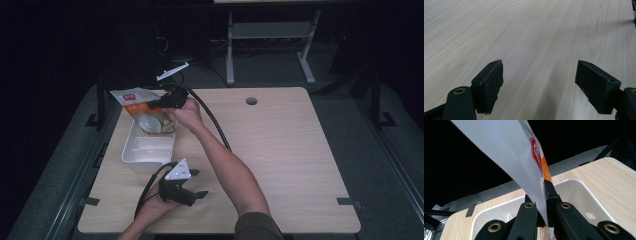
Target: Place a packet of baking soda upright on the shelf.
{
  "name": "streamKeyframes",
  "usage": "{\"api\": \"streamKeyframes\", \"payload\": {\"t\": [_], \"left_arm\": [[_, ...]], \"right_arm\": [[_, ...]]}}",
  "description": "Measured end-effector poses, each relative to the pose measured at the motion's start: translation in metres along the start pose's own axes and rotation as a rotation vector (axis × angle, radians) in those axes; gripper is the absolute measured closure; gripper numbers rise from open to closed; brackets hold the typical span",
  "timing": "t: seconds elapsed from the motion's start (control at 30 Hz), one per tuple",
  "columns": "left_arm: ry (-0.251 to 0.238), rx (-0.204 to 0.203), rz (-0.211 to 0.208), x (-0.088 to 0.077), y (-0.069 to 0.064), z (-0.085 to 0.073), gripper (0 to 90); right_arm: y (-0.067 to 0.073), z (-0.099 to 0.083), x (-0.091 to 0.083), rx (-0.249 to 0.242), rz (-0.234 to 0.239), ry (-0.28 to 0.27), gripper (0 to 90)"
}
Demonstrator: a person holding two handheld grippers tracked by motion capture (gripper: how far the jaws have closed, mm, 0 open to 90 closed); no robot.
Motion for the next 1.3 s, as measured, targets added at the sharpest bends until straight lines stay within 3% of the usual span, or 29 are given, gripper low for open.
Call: {"api": "streamKeyframes", "payload": {"t": [0.5,0.8,0.97,1.17,1.3], "left_arm": [[0.001,0.010,0.004,0.000,-0.001,0.000,21.9],[0.002,0.021,0.019,-0.001,0.000,0.001,21.9],[0.007,0.024,0.016,0.000,-0.001,0.001,21.9],[0.004,0.019,0.015,0.001,-0.001,0.001,21.9],[0.013,0.025,0.015,0.001,-0.001,0.001,21.8]], "right_arm": [[-0.017,-0.013,0.020,0.062,0.007,-0.049,89.8],[-0.021,-0.023,0.028,0.071,-0.008,-0.025,89.0],[-0.022,-0.024,0.024,0.072,-0.010,-0.022,82.0],[-0.021,-0.033,0.020,0.049,-0.038,0.028,77.7],[-0.022,-0.042,0.021,0.032,-0.059,0.067,82.6]]}}
Point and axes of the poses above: each handheld gripper's, and its own axes: x roughly forward along the jaws, z roughly out of its top, y roughly to its left, the point moved 3 cm from there along x, roughly forward along the jaws, and after that the axes turned 13 degrees about x, right-handed, at the moved point
